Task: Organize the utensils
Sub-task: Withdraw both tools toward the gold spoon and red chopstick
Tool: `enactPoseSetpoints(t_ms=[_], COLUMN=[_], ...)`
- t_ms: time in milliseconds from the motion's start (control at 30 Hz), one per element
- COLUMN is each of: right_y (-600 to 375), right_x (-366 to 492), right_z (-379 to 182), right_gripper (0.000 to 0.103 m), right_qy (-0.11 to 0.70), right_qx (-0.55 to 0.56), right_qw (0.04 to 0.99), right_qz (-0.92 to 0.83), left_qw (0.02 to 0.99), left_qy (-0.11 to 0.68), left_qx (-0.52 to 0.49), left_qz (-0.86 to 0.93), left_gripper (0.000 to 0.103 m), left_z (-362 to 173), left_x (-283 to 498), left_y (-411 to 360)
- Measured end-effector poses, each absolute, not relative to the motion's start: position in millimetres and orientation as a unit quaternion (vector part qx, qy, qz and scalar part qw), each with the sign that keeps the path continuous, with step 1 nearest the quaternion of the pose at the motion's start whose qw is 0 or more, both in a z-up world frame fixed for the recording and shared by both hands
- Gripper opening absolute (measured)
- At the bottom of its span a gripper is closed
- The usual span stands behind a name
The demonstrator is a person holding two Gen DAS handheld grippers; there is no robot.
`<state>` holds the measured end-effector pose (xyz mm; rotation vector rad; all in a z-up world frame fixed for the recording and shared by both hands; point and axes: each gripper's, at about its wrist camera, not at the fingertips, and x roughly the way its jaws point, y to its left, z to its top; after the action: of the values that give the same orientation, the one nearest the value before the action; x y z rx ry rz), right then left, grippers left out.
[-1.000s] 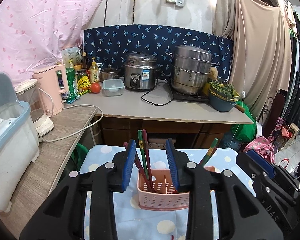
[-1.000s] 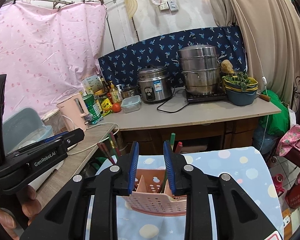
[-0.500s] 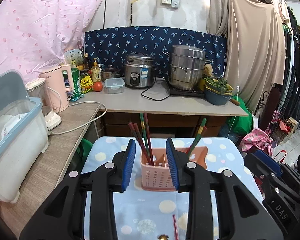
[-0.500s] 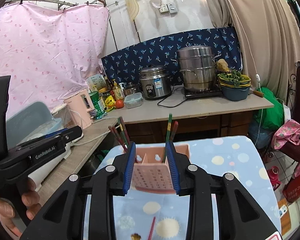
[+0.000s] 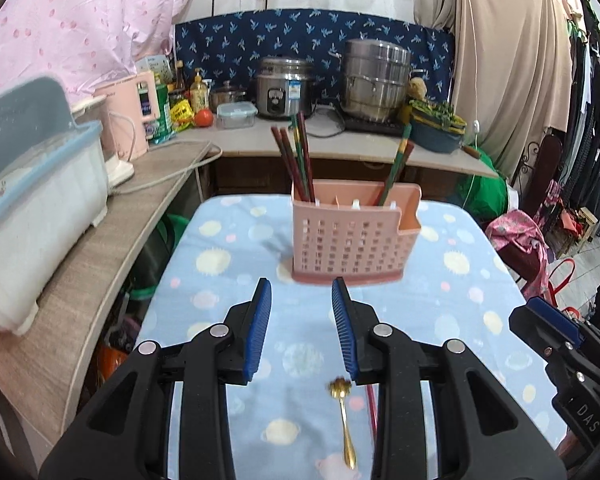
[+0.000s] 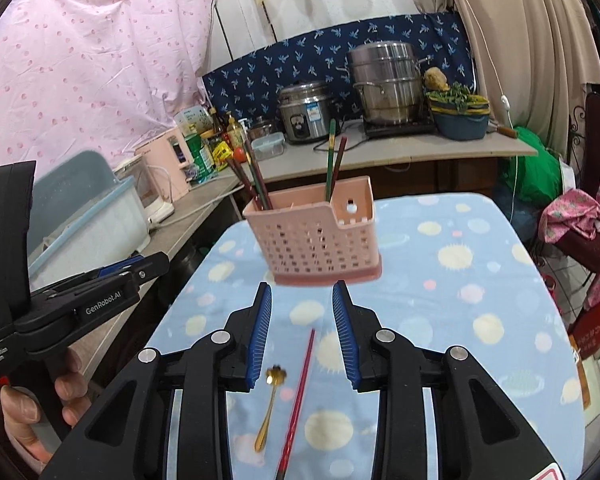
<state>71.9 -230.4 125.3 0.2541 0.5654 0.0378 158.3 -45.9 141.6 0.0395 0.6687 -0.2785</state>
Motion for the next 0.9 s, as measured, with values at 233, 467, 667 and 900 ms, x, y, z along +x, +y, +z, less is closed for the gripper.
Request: enactPoseSetpoints(t_ms=[233, 467, 667, 900], right_y=[-215.8, -196.1, -186.0, -172.6], right_x=[48.5, 27.2, 13.6, 6.5], right_z=[88.5, 43.7, 8.6, -14.9], right_gripper=[0.031, 0.031, 0.031, 0.031], right_qy=[0.317, 0.361, 0.396, 0.418], right_qx=[0.122, 0.115, 0.124, 0.12], right_qw=[0.94, 0.925, 0.909, 0.9], right_qz=[0.022, 0.027, 0.03, 0.032], left_qw=[0.926, 0.914, 0.9, 0.887], left_qy=[0.353, 0.383, 0.418, 0.445], left_qx=[0.027, 0.032, 0.03, 0.036], left_qz=[-0.131, -0.127, -0.123, -0.118], left_gripper=[0.03, 0.03, 0.03, 0.03], left_z=[109.1, 75.3, 42.2, 16.5], left_x=[131.0, 109.1, 96.4, 86.6], left_y=[-37.9, -29.9, -22.8, -21.5])
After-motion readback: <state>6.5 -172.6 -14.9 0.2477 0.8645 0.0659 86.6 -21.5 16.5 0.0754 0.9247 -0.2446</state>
